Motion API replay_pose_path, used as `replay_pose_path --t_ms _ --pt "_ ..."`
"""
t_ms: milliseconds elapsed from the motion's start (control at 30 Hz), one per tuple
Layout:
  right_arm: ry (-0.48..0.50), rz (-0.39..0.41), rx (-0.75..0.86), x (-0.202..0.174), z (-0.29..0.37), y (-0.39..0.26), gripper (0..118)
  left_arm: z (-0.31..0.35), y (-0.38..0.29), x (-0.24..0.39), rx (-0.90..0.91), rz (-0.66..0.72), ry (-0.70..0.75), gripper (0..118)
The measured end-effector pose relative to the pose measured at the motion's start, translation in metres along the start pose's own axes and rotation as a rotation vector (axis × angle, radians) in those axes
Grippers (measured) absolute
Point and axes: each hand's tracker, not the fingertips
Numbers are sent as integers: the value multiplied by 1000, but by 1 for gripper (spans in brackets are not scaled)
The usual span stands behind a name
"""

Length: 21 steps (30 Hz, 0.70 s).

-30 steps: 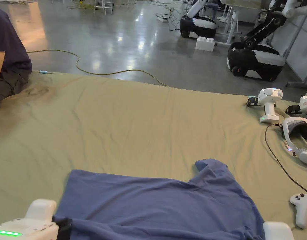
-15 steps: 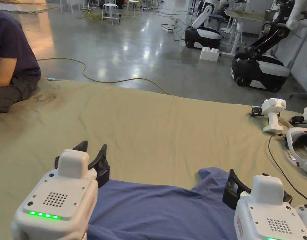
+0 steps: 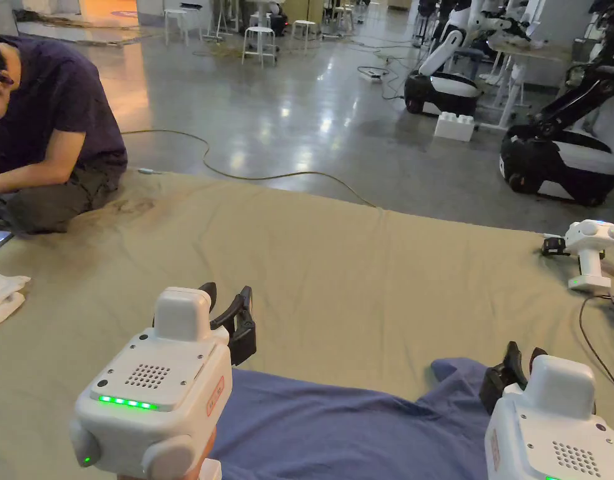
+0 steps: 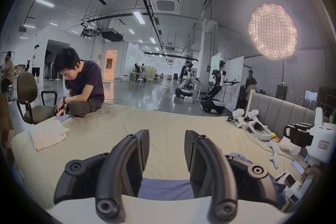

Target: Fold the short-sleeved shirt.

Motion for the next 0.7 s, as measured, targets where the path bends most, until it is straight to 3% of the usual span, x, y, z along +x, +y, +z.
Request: replay_pose_path --t_ms 100,333,400,467,567,700 --pt "8 -4 11 2 0 -2 3 2 -1 0 2 -29 11 45" --pt "31 34 13 2 1 -10 0 5 -2 1 13 -76 13 43" --pt "30 43 12 1 1 -11 0 7 -2 -1 19 -65 10 35" --pt "32 44 5 1 0 -12 0 6 -2 -2 17 -53 17 14" --pt "36 46 0 1 -1 -12 0 5 -3 -7 17 -37 24 3" --pt "46 58 1 0 0 -13 0 5 -3 -10 16 -29 5 0"
